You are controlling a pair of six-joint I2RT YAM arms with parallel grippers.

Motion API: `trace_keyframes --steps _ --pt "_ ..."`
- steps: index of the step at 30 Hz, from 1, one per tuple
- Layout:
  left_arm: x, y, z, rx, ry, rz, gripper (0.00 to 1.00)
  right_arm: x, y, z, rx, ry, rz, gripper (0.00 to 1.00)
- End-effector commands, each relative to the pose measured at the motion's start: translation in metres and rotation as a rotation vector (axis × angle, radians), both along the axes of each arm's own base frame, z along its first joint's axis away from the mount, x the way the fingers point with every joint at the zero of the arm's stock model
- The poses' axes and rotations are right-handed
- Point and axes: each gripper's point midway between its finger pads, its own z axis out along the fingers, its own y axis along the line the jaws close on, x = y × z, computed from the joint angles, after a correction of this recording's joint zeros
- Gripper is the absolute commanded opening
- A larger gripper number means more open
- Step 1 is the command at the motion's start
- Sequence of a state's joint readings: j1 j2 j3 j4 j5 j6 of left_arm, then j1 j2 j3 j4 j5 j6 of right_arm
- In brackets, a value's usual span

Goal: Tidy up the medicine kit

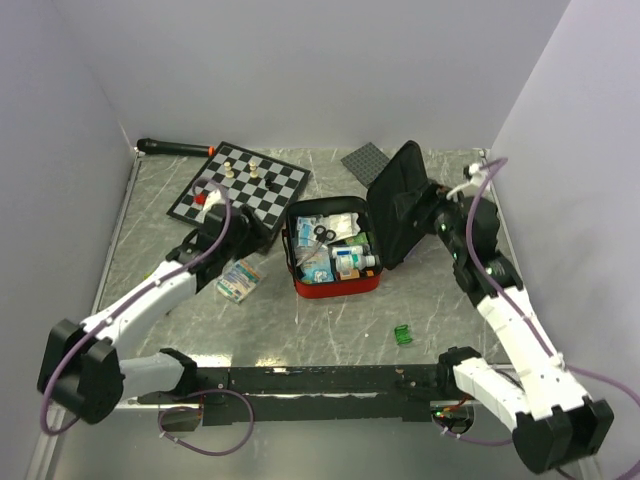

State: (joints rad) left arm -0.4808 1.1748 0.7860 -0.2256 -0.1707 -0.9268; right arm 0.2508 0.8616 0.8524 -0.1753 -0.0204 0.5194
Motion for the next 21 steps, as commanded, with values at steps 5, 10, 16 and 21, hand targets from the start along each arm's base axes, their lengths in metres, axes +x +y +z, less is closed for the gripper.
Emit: trace_keyframes --steps 5,10,16,21 --pt "0.056 -0.119 0.092 -0.272 -0.160 -0.331 0.71 0.028 0.017 0.013 -0.029 0.106 0.063 0.76" --pt "0.057 -0.176 0.109 -0.250 -0.182 -0.467 0.73 0.026 0.036 0.016 -0.003 0.114 0.173 0.72" --pt "0.061 -0.196 0.113 -0.307 -0.206 -0.479 0.77 0.013 0.051 0.005 -0.037 0.175 0.269 0.71" --pt "0.062 -0.204 0.116 -0.327 -0.210 -0.487 0.79 0.001 0.053 -0.009 -0.065 0.189 0.279 0.71"
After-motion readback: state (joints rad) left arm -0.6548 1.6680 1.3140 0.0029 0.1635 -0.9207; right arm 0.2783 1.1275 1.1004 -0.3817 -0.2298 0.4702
